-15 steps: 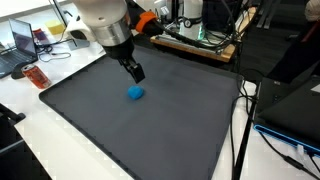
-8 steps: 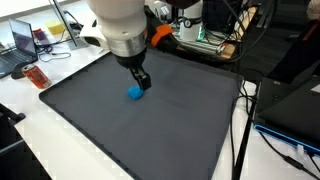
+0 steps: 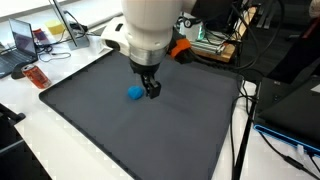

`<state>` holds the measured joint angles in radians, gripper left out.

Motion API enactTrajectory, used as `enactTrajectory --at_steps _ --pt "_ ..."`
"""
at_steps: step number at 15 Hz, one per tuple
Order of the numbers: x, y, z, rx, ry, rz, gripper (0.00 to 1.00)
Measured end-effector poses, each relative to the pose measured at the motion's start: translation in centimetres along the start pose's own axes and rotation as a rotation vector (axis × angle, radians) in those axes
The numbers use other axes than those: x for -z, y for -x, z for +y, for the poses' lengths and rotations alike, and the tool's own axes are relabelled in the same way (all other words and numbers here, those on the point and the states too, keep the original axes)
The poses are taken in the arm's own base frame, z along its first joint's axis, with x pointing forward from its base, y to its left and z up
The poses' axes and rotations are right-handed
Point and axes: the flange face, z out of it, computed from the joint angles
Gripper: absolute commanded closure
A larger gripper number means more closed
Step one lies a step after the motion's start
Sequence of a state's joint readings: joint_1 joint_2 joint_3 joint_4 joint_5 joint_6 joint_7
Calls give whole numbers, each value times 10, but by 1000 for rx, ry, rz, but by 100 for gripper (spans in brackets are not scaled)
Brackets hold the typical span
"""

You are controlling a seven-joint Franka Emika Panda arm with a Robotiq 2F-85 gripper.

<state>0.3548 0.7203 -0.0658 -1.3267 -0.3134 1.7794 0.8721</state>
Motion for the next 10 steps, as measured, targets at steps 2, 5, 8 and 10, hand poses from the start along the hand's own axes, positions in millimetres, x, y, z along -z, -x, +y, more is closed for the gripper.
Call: enactTrajectory --at_steps 2,5,8,10 --pt "-10 7 -5 12 -22 23 0" --pt "-29 18 0 35 -58 52 0" --pt "-45 31 16 48 -86 63 0" --pt "-55 40 30 49 -108 65 0"
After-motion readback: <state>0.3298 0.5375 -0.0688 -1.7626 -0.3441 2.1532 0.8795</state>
